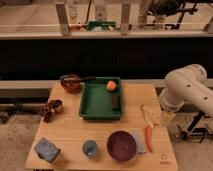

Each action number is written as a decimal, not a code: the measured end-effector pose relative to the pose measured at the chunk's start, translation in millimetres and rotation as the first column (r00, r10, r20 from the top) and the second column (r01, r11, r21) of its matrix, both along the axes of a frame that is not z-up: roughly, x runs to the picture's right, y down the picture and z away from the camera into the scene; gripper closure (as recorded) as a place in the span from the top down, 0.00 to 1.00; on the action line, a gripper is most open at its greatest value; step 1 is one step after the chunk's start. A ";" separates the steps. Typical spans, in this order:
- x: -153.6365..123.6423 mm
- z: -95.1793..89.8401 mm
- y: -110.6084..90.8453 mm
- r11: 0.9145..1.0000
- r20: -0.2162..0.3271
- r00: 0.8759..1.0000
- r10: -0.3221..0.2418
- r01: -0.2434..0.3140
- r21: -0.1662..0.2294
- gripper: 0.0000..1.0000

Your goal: Place grapes in purple bowl

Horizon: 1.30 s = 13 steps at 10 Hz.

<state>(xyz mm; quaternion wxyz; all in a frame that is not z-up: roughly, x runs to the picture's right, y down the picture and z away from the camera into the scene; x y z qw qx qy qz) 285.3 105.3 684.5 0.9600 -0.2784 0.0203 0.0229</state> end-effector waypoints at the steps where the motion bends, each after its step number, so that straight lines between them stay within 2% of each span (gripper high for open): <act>1: 0.0 0.0 0.0 1.000 0.000 1.000 0.000 0.000 0.000 0.80; 7: -0.3 -0.4 -0.9 1.000 -0.001 1.000 -0.004 0.004 0.002 0.80; 10: -34.4 7.5 -14.7 0.996 0.032 0.995 -0.090 0.090 0.005 0.80; 13: -39.0 10.1 -18.9 0.992 0.042 0.992 -0.123 0.123 0.007 0.80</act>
